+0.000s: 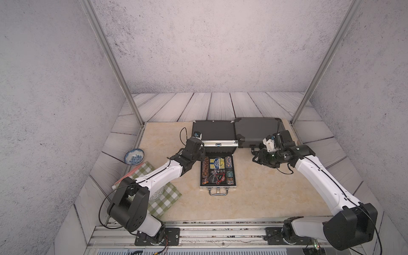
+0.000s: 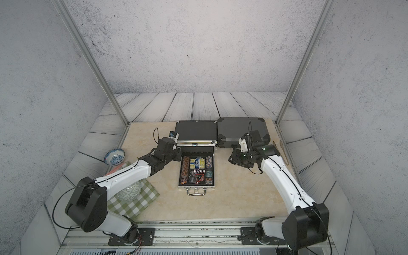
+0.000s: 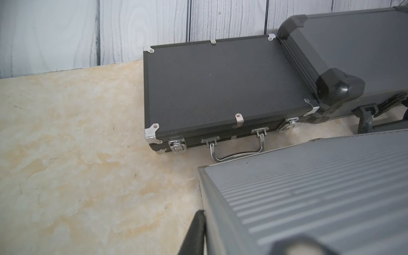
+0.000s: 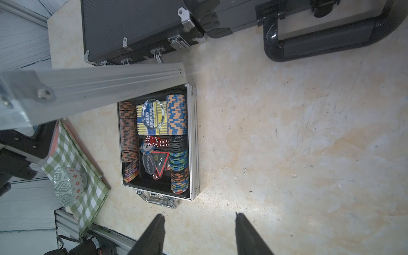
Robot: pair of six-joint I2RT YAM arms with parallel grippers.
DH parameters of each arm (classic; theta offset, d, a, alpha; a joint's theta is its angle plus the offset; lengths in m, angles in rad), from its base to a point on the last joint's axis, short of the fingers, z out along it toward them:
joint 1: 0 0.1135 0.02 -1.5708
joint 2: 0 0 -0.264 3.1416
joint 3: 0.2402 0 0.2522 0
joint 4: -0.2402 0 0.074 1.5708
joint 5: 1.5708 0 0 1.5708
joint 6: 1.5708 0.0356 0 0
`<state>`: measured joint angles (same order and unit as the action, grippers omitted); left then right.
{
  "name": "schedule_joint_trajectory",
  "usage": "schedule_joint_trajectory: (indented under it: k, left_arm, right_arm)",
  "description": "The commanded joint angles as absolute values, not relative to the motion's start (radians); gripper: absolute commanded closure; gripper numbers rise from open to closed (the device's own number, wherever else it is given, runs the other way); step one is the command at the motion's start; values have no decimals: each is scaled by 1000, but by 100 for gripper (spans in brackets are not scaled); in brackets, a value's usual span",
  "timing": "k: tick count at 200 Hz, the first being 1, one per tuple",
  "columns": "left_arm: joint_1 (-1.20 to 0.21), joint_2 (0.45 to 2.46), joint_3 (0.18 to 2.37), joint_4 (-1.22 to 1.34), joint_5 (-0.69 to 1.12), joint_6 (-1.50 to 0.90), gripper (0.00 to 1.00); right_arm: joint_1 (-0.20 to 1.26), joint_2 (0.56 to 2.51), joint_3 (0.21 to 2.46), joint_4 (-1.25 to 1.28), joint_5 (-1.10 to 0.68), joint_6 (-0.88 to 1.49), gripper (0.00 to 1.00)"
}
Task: Close the poker set cases
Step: Adjust the poker set case at the center of the board, then close the lid of the poker set case.
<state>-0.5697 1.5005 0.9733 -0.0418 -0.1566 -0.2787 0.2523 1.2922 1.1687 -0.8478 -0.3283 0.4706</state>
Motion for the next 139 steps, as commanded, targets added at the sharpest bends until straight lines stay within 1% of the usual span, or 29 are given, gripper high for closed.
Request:
schedule_joint_trajectory:
  k: [1, 10, 32, 42, 54, 88, 139]
  left_arm:
    - [-574, 1488, 983, -127, -164, -308, 79]
    - [-575, 1478, 975, -141, -161, -312, 77]
    - [-574, 1454, 946, -157, -170, -334, 69]
    - [-574, 1444, 935, -167, -183, -358, 64]
    - [-574, 1435, 928, -188, -185, -378, 61]
    - [-574, 1425, 918, -263, -126, -425, 60]
    - [-575, 1417, 902, -278, -29, -463, 58]
  right_arm:
    - [255, 1291, 1151, -849, -310, 472, 47]
    - [256, 1294, 1145, -843, -310, 475, 47]
    - [256, 1302, 1129, -822, -317, 484, 46]
    - [256, 1305, 1118, -805, -331, 492, 47]
    - [259, 1308, 1098, -774, -354, 498, 47]
    - [297, 1338, 1067, -715, -390, 517, 47]
    - [358, 1400, 1017, -597, -459, 593, 47]
